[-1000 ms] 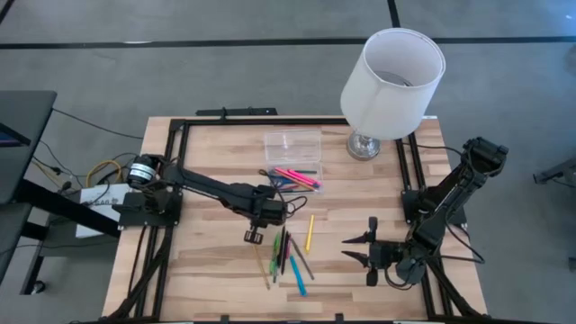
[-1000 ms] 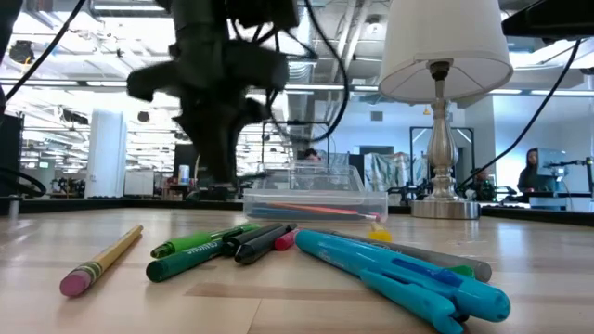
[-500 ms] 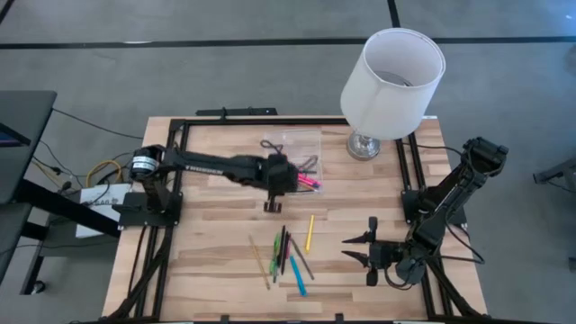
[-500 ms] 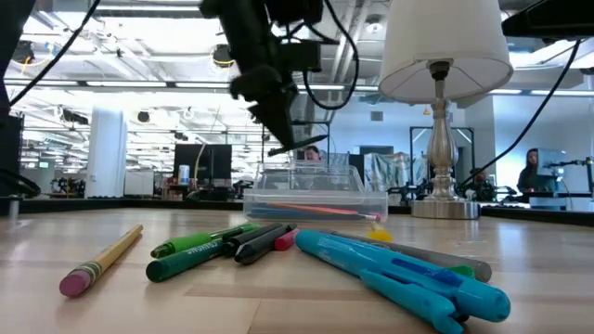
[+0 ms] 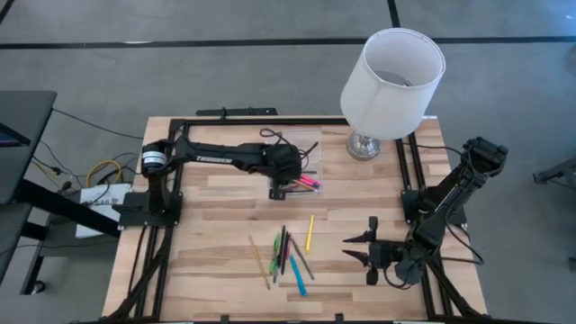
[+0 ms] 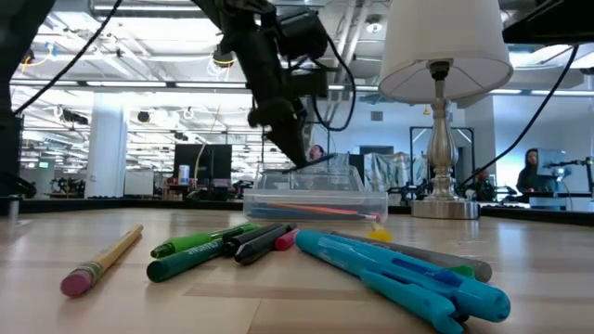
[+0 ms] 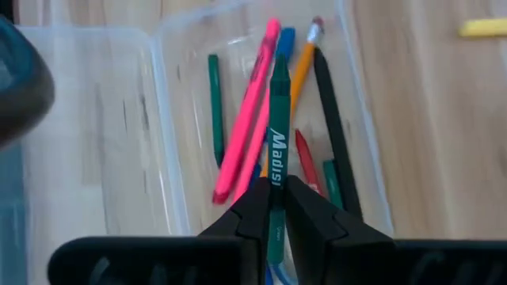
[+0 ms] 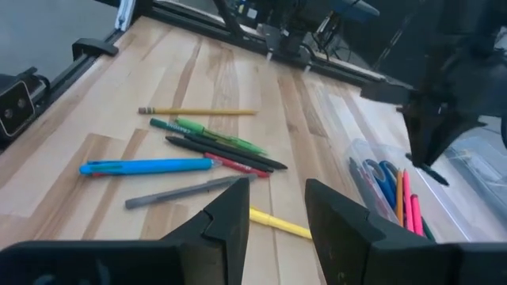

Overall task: Pick & place school supplies into a supply box
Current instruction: Put the left green crayon into the supply box, then put the yellow pen into the supply box

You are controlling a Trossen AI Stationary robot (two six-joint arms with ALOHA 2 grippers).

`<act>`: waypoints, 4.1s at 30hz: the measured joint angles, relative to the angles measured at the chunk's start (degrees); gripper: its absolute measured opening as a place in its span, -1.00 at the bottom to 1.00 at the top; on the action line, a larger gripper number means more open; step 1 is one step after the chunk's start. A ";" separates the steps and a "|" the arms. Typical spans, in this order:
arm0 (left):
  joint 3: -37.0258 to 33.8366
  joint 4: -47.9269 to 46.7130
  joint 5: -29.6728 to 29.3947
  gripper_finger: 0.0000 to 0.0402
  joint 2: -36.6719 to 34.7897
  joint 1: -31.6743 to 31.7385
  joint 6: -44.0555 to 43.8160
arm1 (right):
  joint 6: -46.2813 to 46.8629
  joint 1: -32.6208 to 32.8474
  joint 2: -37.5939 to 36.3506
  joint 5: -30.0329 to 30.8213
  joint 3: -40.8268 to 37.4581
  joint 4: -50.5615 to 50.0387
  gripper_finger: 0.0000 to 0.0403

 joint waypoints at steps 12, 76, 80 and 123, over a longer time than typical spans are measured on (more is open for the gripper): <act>0.04 -1.01 -3.55 -0.53 0.21 0.19 0.92 | 1.52 -1.32 0.00 0.09 -0.02 -0.64 -0.41; -22.21 -16.45 -35.99 -0.35 -35.87 -51.39 -53.51 | -44.97 -37.13 28.46 -47.80 28.44 -30.87 -0.41; -22.21 -16.45 -37.93 -0.35 -35.87 -51.88 -53.51 | -46.93 -37.48 28.82 -47.80 28.44 -30.34 -0.41; -35.40 -15.03 -38.33 -0.35 -35.35 -58.04 -69.18 | -0.37 -39.28 37.73 -54.29 38.10 -48.45 -0.96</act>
